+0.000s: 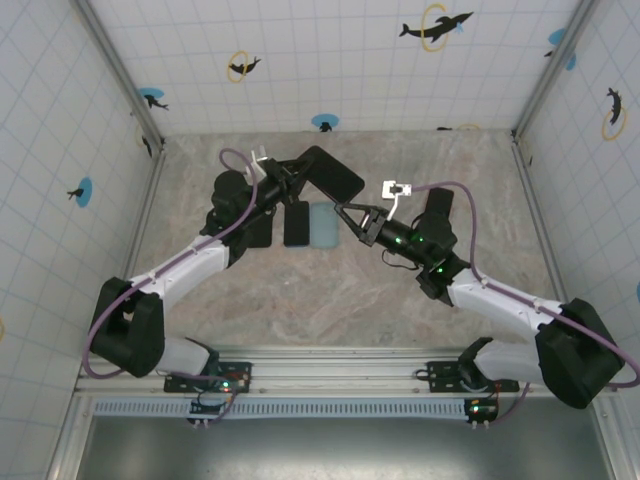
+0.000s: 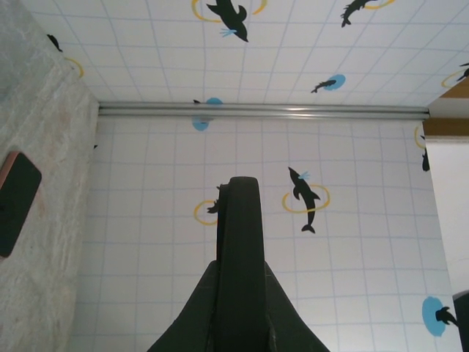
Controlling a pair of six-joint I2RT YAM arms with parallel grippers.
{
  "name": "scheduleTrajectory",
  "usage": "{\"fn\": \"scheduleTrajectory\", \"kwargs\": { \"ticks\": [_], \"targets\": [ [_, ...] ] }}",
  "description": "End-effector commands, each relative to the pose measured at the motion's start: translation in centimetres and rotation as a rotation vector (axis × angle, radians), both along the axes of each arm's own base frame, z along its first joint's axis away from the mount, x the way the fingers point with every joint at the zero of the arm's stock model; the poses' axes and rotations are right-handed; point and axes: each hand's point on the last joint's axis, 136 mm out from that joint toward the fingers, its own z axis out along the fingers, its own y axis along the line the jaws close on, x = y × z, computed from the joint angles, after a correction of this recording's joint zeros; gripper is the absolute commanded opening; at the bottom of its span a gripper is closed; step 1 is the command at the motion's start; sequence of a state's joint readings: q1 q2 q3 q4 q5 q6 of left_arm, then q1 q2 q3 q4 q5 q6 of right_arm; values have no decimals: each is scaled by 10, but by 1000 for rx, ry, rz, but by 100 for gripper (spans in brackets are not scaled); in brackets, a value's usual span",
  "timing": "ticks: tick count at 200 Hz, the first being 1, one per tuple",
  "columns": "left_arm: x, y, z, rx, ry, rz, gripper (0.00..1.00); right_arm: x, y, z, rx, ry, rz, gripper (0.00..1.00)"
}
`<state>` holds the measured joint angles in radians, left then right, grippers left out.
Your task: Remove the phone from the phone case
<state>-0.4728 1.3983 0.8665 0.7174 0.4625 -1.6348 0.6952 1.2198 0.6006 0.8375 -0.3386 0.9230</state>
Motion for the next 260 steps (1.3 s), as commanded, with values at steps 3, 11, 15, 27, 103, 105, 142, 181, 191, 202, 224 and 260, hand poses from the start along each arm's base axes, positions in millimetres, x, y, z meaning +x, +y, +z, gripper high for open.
{"fn": "scheduleTrajectory", "kwargs": {
  "ticks": [3, 11, 15, 27, 103, 105, 142, 181, 191, 202, 224, 260],
  "targets": [
    [-53, 1, 101, -193, -214, -150, 0, 33, -32, -106, -233, 256, -192, 6],
    [-52, 1, 100, -194, -212, -151, 0, 33, -32, -107, -241, 264, -189, 6],
    [-52, 1, 101, -197, -214, -149, 0, 33, -31, -109, -245, 271, -188, 6],
    [-53, 1, 103, -205, -219, -153, 0, 31, -29, -113, -258, 278, -175, 6],
    [-48, -5, 91, -120, -220, -155, 0, 31, -29, -88, -274, 202, -161, 10],
    [-48, -6, 91, -112, -223, -156, 0, 31, -29, -86, -271, 197, -160, 10],
    [-40, -7, 80, 85, -324, -145, 0, 16, -21, -51, -257, 60, -47, 36],
    [-37, -5, 75, 274, -491, -246, 0, -5, -30, -53, -401, -93, 106, 54],
    [-33, -4, 66, 402, -526, -254, 0, -8, -36, -51, -442, -139, 134, 55],
    [-38, -5, 67, 466, -633, -281, 0, -17, -41, -41, -435, -223, 191, 56],
    [-48, -1, 68, 504, -785, -348, 0, -29, -49, -30, -495, -375, 280, 55],
    [-69, -2, 73, 574, -1041, -435, 0, -45, -40, -13, -518, -529, 475, 52]
  ]
}}
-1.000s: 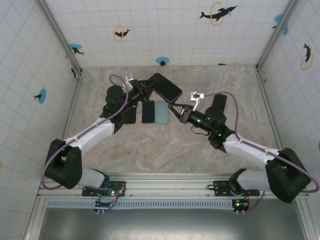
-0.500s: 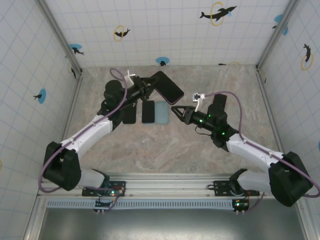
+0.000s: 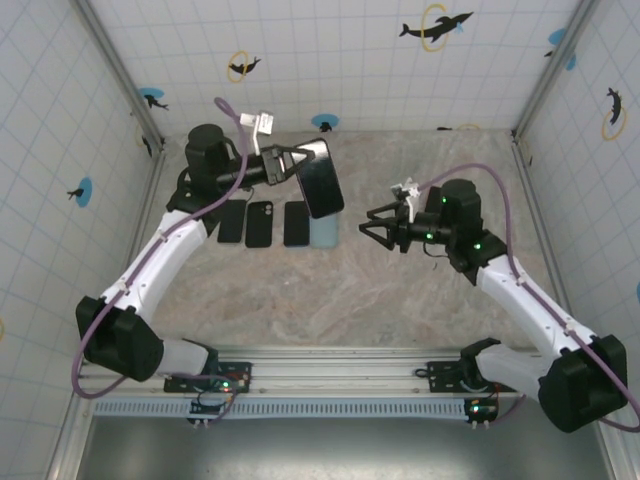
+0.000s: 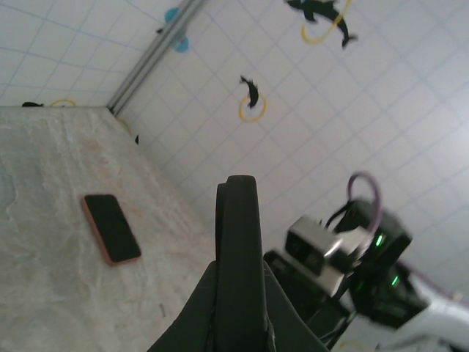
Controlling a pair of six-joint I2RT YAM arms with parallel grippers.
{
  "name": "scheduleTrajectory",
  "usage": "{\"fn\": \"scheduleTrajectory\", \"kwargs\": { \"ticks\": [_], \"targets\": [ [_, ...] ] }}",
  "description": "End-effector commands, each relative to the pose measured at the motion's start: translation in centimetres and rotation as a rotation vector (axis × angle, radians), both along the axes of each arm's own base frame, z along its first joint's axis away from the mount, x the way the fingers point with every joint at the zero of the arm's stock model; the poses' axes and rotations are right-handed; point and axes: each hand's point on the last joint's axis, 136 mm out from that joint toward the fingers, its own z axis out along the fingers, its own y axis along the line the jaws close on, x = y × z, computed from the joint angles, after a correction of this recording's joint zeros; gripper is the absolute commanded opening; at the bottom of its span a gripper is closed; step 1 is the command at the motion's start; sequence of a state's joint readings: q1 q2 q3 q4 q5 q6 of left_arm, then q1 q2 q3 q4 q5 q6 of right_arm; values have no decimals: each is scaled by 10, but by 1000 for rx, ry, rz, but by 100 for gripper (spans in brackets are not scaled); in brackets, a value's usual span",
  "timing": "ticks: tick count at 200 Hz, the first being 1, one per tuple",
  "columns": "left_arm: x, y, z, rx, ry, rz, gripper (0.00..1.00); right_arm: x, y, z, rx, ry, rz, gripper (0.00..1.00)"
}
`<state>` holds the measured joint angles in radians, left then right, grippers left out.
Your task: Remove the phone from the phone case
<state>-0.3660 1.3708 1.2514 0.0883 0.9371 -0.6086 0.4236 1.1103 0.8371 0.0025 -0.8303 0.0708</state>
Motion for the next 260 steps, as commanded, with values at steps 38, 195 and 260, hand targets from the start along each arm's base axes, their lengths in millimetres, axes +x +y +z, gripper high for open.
{"fn": "scheduleTrajectory", "kwargs": {
  "ticks": [38, 195, 260],
  "targets": [
    [-49, 3, 16, 91, -474, -213, 0, -32, 28, 7, -135, -276, 369, 51],
    [-81, 6, 31, 33, -530, -333, 0, -25, 79, 6, -148, -352, 518, 41],
    [-77, 5, 31, 39, -512, -322, 0, -29, 79, 7, -124, -329, 546, 30]
  ]
}}
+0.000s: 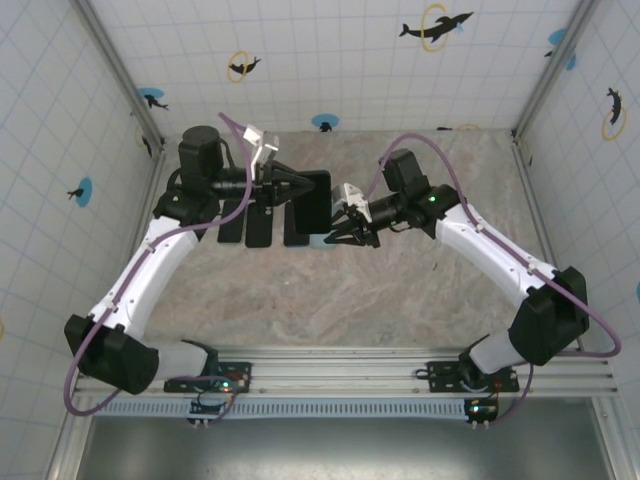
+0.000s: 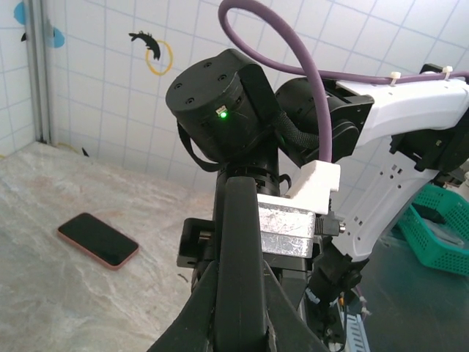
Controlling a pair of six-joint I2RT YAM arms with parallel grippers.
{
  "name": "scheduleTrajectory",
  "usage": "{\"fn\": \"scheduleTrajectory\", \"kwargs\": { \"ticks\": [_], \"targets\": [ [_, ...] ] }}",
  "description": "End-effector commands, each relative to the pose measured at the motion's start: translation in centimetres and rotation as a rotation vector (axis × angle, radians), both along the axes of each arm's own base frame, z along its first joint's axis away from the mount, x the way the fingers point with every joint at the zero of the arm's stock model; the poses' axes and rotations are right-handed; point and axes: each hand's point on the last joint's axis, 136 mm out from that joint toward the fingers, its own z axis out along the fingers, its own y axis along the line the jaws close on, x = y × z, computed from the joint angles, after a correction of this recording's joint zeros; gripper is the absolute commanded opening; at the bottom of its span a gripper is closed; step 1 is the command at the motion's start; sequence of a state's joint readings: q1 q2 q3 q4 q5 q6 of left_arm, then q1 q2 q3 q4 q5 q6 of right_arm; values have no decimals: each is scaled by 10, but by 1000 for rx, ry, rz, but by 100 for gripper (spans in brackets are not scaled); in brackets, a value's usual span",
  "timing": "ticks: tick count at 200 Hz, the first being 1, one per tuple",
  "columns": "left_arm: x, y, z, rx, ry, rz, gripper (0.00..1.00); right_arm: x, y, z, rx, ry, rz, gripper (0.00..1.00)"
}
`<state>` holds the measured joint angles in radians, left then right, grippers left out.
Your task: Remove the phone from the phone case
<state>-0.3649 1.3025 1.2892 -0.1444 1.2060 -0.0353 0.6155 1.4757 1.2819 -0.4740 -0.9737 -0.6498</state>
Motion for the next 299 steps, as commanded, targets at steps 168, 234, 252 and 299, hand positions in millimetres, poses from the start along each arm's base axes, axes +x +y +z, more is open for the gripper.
{"fn": "scheduleTrajectory", "kwargs": {
  "ticks": [168, 234, 252, 299],
  "targets": [
    [-14, 0, 25, -67, 128, -79, 0, 24, 2, -5, -91, -162, -50, 11],
    [-22, -4, 21, -65, 184, -78, 0, 60, 3, 10, -127, -391, -230, 9],
    [-25, -3, 21, -66, 180, -81, 0, 68, 2, 12, -126, -442, -271, 9],
    [-23, -4, 17, -64, 188, -85, 0, 70, 6, 25, -86, -462, -289, 9]
  ]
}}
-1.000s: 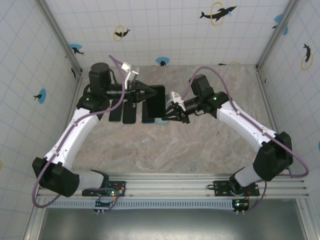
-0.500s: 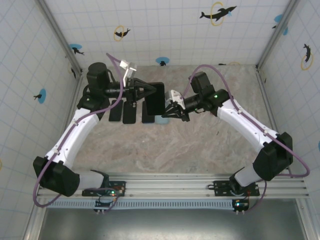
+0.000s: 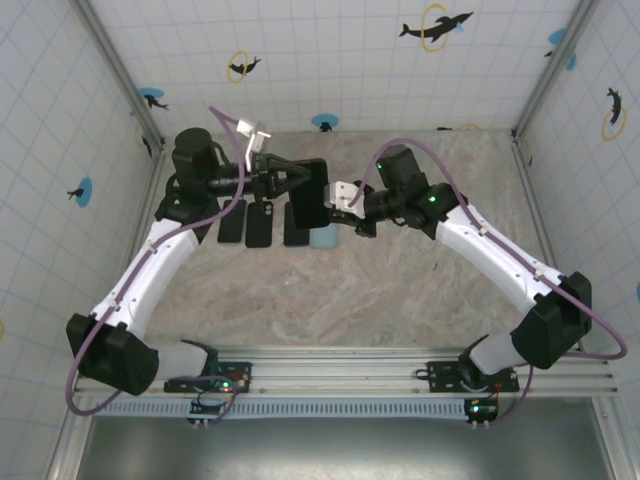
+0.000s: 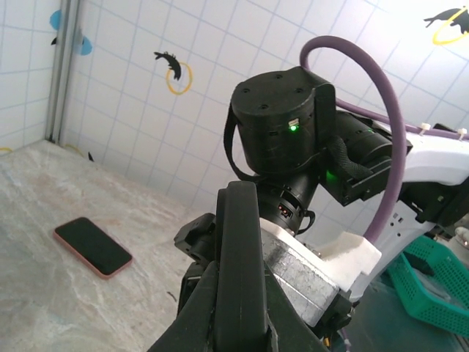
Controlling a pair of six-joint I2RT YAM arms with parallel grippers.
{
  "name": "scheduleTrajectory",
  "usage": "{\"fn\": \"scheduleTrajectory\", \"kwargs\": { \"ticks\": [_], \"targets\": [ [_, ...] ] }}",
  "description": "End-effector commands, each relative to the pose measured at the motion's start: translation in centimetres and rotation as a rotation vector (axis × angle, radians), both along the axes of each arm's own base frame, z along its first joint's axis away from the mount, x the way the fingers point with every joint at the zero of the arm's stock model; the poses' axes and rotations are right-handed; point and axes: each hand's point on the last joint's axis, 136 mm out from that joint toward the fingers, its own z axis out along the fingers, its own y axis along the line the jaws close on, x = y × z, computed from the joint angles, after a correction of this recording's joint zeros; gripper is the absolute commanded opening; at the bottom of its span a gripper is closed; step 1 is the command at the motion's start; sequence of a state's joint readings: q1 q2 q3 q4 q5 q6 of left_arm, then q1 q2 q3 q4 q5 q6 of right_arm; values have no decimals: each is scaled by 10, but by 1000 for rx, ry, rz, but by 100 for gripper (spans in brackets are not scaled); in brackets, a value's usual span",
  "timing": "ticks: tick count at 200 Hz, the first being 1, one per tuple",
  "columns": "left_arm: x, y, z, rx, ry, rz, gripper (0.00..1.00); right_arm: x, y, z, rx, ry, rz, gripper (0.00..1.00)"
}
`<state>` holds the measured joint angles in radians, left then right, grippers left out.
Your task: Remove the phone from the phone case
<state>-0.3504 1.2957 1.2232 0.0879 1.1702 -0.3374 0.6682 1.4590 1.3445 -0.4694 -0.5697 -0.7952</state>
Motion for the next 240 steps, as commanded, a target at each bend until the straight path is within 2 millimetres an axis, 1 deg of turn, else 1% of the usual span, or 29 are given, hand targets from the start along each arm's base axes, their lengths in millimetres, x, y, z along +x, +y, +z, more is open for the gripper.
{"fn": "scheduleTrajectory", "kwargs": {
  "ticks": [1, 16, 32, 55, 70, 77, 96, 121, 133, 150, 158, 175, 193, 205, 211, 219, 240],
  "targets": [
    [-38, -6, 9, -15, 45, -152, 0, 25, 6, 27, 81, -119, -78, 9],
    [-37, -5, 8, -15, 32, -138, 0, 19, 6, 40, 151, -74, -53, 9],
    [-34, -4, 6, -13, 15, -104, 0, 11, 4, 44, 203, -27, -29, 11],
    [-25, -5, 6, -15, 15, -59, 0, -2, -1, 52, 311, 76, 3, 18],
    [-20, -6, 8, -22, 30, -39, 0, -9, -4, 58, 403, 147, 9, 21],
    [-20, -6, 8, -24, 31, -37, 0, -11, -6, 63, 448, 153, 18, 22],
    [-15, -5, 8, -36, 32, 7, 0, -22, -7, 64, 482, 204, 43, 26],
    [2, -2, 8, -51, 68, 108, 0, -33, -11, 64, 525, 259, 49, 31],
    [12, 1, 12, -75, 126, 159, 0, -26, -17, 59, 527, 279, -28, 34],
    [15, 2, 23, -139, 186, 176, 0, -6, -38, 57, 567, 320, -167, 39],
    [20, 4, 23, -148, 217, 207, 0, 3, -50, 59, 612, 352, -238, 42],
    [32, 7, 20, -161, 297, 264, 0, 9, -68, 64, 724, 443, -313, 46],
    [36, 10, 22, -220, 365, 290, 0, 3, -71, 66, 799, 564, -316, 49],
    [38, 12, 26, -265, 402, 303, 0, 7, -72, 62, 827, 642, -364, 49],
    [39, 13, 27, -281, 423, 302, 0, 9, -72, 60, 836, 671, -387, 51],
    [40, 12, 28, -293, 447, 297, 0, 13, -76, 57, 861, 701, -430, 51],
    [43, 12, 22, -300, 502, 305, 0, 12, -80, 66, 950, 730, -440, 49]
  ]
}}
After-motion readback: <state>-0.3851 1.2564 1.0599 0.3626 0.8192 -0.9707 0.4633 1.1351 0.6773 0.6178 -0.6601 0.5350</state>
